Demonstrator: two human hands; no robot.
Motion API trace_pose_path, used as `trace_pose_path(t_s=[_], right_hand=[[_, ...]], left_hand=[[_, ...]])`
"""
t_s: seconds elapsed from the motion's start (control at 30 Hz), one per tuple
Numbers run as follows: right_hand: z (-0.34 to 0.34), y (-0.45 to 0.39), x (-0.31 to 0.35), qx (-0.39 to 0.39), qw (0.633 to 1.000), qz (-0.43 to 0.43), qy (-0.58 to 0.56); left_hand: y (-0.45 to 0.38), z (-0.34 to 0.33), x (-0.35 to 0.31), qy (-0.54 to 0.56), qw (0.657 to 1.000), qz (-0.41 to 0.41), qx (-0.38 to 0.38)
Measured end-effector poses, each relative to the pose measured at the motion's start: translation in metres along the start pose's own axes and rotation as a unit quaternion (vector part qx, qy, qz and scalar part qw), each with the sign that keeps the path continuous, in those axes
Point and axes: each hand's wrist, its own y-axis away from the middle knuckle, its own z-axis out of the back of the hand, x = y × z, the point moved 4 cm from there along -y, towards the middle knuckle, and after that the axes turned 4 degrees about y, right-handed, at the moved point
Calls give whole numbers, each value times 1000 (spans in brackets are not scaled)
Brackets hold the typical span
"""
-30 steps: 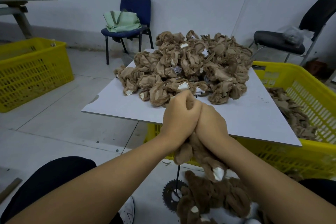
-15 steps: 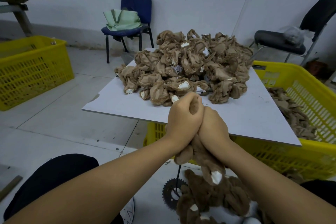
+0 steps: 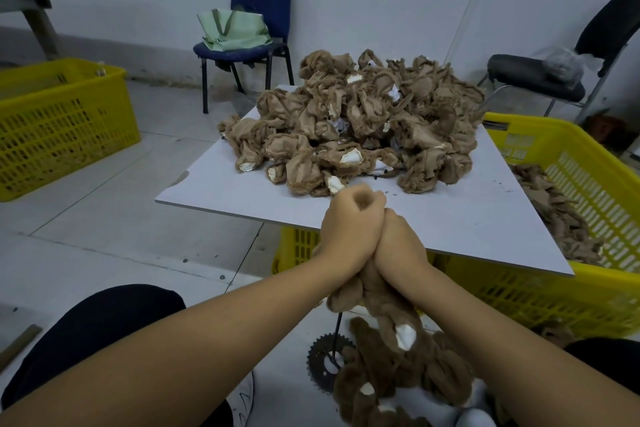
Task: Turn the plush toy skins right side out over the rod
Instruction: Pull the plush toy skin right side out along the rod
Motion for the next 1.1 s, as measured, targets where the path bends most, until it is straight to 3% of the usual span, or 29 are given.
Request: trace_pose_path(t_s=[0.2, 0.37, 0.67, 0.77, 0.93, 1.1], right_hand=[[22, -7, 8, -43, 999, -10, 31], [7, -4, 0, 30, 998, -21, 54], [-7, 5, -8, 43, 998, 30, -31], [-12, 0, -11, 43, 997, 8, -56], [-19, -7, -12, 55, 998, -23, -32], [-7, -12, -6, 33, 998, -41, 29]], left_hand=[[-24, 5, -23, 80, 996, -11, 37], [-18, -3, -10, 28, 993, 33, 113], [-6, -7, 11, 6, 992, 57, 116], [-5, -5, 17, -16, 991, 49, 125], [-6, -2, 17, -8, 991, 63, 122], [-9, -2, 3, 11, 987, 127, 93]])
